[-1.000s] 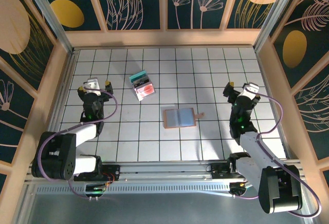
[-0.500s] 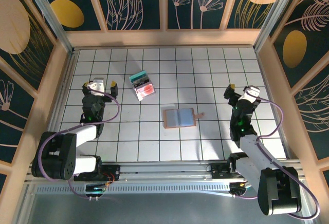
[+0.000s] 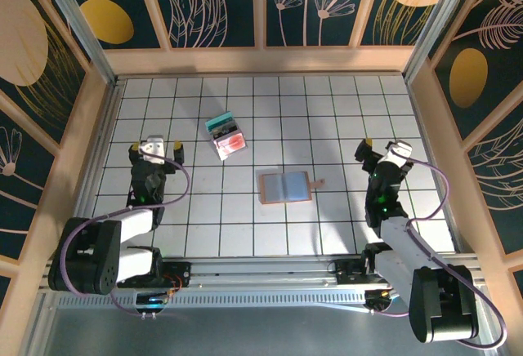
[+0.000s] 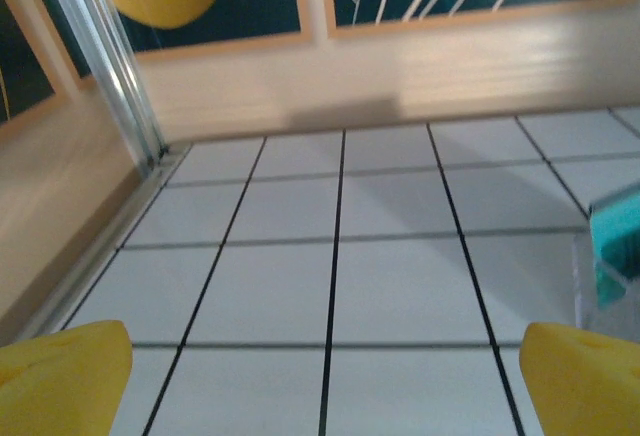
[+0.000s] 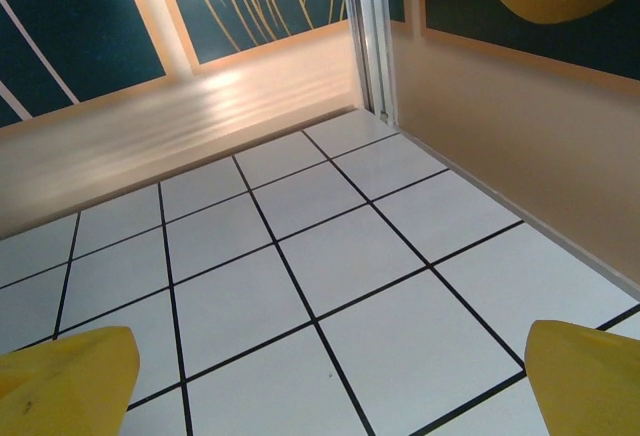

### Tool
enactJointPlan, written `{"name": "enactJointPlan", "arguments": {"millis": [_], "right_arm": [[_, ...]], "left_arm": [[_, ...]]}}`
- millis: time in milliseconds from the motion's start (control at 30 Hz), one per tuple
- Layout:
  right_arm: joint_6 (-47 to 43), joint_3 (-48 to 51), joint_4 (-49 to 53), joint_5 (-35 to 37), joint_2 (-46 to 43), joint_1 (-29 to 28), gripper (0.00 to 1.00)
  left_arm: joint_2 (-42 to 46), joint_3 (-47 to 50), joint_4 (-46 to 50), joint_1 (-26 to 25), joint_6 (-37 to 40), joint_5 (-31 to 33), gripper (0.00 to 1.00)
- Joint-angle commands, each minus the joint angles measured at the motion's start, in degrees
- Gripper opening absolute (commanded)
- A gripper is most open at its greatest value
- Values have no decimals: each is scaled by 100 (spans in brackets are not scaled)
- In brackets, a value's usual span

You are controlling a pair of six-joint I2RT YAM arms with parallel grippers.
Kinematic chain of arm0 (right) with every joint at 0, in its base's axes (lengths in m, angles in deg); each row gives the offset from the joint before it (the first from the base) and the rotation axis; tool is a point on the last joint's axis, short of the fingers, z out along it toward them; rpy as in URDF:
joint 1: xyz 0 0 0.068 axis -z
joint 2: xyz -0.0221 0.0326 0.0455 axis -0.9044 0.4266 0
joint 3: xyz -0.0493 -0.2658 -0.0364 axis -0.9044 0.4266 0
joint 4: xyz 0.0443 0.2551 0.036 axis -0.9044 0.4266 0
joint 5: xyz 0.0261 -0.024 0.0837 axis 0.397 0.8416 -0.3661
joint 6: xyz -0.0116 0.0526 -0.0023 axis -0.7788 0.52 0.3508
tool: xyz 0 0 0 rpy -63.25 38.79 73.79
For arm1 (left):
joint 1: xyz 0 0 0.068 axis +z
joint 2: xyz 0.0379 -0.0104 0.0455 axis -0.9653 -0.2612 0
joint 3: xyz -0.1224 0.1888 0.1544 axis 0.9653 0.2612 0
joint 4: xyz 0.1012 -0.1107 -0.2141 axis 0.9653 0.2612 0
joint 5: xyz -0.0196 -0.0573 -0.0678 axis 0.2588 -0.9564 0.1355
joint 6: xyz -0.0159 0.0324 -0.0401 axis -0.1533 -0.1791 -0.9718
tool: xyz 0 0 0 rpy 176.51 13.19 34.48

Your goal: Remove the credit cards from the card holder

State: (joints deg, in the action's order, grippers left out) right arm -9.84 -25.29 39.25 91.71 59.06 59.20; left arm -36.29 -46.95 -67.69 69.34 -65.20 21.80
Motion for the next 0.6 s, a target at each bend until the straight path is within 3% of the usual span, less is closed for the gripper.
{"name": "enactJointPlan", "arguments": {"millis": [0,400,500,567], "right_arm": [[70,50,-296,-49,-86,61,99],[62,186,-487,-192,-150,62,99],[62,218,-565,-216,-115,63,99],[76,218,-547,-217,-108,68,99]], "left_arm": [[-7,94,-542,44,-24,19,99],[-139,319,-1146,42,62,-613,99],[-480,303,-1563,34,-48,-975,99],[-689,178,-1577,28,-59,-843,99]]}}
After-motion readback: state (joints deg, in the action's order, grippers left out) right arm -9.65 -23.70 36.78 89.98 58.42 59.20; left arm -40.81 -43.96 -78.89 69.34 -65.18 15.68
